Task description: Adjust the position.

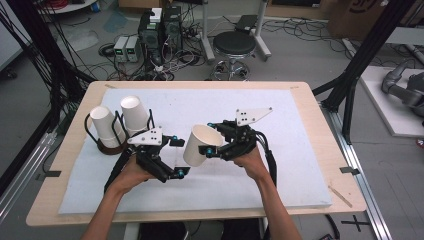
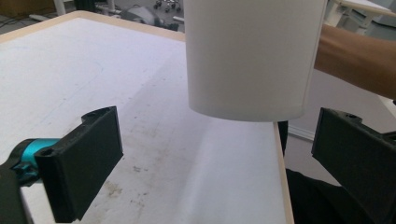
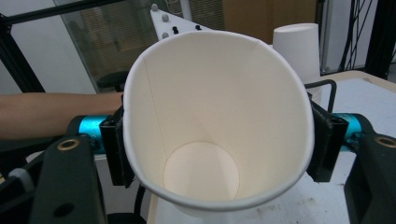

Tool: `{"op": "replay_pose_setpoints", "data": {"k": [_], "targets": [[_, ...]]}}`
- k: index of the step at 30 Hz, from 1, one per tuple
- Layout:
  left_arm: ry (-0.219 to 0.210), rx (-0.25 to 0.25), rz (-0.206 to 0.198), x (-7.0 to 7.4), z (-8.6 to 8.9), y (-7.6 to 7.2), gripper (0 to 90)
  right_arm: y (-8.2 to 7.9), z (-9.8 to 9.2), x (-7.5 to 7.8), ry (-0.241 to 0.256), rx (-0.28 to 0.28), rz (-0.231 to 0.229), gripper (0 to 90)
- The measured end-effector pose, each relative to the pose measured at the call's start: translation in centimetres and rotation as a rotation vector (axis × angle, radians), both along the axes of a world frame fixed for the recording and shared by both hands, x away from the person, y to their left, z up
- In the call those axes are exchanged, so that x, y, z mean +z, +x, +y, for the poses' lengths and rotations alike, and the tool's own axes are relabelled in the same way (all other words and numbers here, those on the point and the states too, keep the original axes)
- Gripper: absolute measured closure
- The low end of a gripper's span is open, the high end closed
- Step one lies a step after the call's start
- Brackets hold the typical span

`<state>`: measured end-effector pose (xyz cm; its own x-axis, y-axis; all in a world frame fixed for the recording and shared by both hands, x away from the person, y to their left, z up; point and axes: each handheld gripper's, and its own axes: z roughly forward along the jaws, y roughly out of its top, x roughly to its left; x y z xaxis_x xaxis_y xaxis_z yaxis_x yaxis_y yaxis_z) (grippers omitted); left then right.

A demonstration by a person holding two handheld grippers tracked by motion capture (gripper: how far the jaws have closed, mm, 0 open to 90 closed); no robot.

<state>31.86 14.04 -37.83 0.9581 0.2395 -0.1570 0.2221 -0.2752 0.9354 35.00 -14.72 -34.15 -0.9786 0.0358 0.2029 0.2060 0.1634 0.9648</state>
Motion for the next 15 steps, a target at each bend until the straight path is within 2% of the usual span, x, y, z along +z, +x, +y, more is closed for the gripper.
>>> {"op": "replay_pose_setpoints", "data": {"k": [8, 15], "targets": [[0.029, 0.028, -0.013, 0.1, 0.7, -0.2, 1.7, 0.0, -0.4, 0.3, -0.025, -0.014, -0.008, 28.0], [0.059, 0.065, -0.02, 0.2, 1.5, -0.3, 1.7, 0.0, -0.9, 0.5, -0.065, -0.039, -0.022, 28.0]]}}
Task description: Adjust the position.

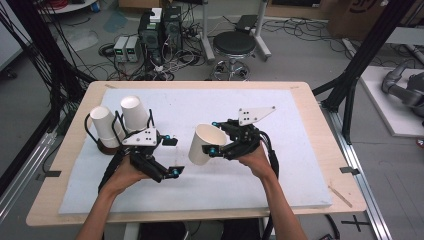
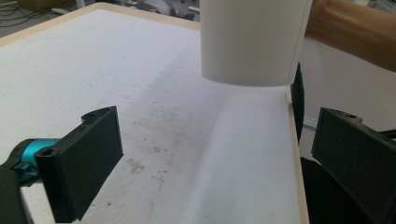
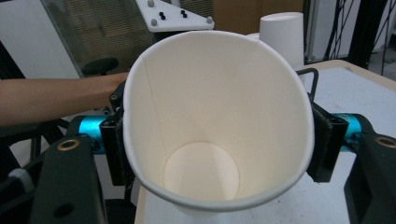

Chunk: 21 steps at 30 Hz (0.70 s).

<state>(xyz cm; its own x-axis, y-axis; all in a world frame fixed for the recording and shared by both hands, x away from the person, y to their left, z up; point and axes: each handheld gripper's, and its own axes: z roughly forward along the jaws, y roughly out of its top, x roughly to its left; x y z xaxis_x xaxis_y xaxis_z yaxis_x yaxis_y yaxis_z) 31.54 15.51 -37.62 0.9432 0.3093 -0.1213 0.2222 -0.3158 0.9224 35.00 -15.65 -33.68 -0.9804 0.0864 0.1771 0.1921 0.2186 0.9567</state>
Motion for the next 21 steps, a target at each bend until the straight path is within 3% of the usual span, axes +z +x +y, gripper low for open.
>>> {"op": "replay_pose_setpoints", "data": {"k": [14, 21], "targets": [[0.023, 0.121, -0.027, -0.3, 2.4, -0.7, 1.7, 0.1, -1.9, 0.5, -0.026, -0.056, -0.007, 28.0], [0.041, 0.241, -0.024, -1.0, 3.7, -0.9, 1.7, 0.2, -2.7, 0.7, -0.062, -0.085, -0.02, 28.0]]}}
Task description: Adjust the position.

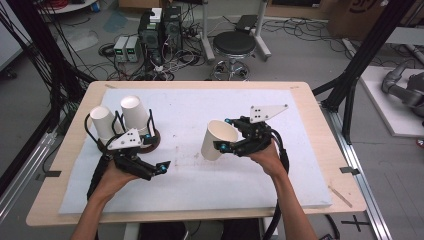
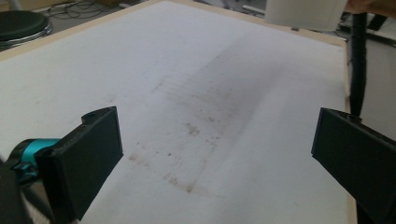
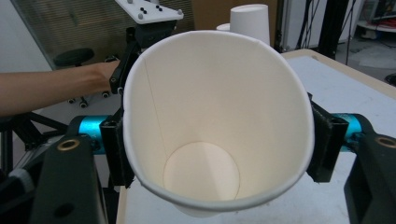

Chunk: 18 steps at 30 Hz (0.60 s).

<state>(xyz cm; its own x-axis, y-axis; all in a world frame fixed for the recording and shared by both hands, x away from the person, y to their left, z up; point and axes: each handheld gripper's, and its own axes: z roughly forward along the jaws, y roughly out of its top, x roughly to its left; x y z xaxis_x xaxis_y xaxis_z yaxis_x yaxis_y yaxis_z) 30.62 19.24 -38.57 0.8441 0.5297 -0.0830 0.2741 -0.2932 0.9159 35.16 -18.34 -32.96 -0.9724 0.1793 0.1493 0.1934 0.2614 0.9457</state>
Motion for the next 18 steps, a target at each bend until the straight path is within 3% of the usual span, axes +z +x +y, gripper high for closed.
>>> {"op": "replay_pose_setpoints", "data": {"k": [11, 15, 18], "targets": [[-0.009, 0.177, 0.009, -1.6, 2.2, -0.6, 1.7, 0.2, -1.5, 0.1, -0.038, -0.039, -0.003, 28.0], [-0.002, 0.204, 0.014, -2.0, 2.7, -0.9, 1.7, 0.2, -2.0, 0.0, -0.054, -0.052, -0.007, 28.0], [-0.024, 0.224, 0.018, -2.4, 3.0, -1.2, 1.7, 0.2, -2.4, -0.1, -0.06, -0.063, 0.0, 28.0]]}}
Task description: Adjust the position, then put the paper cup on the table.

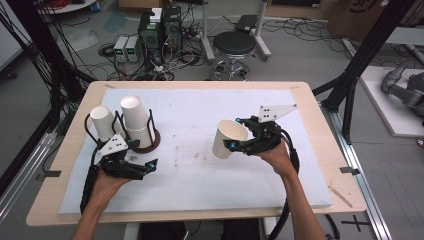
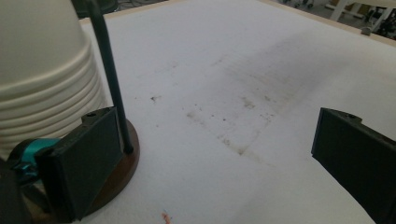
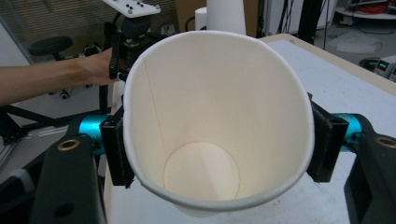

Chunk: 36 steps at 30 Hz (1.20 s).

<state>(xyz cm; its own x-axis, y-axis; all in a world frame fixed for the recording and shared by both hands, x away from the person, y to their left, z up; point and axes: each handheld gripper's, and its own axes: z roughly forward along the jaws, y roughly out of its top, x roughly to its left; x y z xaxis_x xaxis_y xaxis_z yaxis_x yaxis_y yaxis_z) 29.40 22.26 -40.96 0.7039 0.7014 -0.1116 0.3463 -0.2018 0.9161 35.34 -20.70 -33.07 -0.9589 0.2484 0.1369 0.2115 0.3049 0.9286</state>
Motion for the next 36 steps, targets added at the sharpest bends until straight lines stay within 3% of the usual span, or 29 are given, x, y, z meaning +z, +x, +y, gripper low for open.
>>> {"op": "replay_pose_setpoints", "data": {"k": [6, 10, 14, 24, 36], "targets": [[0.005, 0.045, -0.014, -0.7, 0.9, -0.7, 1.7, 0.0, -0.6, -0.2, -0.019, -0.019, -0.007, 28.0], [0.003, 0.068, -0.001, -1.2, 1.4, -0.9, 1.7, -0.1, -0.8, -0.3, -0.03, -0.025, -0.001, 28.0], [0.028, 0.073, -0.009, -1.8, 1.5, -1.2, 1.7, 0.0, -0.8, -0.4, -0.036, -0.021, -0.007, 28.0], [0.019, 0.077, 0.011, -2.7, 1.7, -1.3, 1.8, -0.1, -0.5, -0.5, -0.048, -0.015, 0.006, 28.0], [0.016, 0.072, 0.008, -2.7, 1.7, -1.2, 1.7, -0.1, -0.6, -0.4, -0.047, -0.029, 0.002, 28.1]]}}
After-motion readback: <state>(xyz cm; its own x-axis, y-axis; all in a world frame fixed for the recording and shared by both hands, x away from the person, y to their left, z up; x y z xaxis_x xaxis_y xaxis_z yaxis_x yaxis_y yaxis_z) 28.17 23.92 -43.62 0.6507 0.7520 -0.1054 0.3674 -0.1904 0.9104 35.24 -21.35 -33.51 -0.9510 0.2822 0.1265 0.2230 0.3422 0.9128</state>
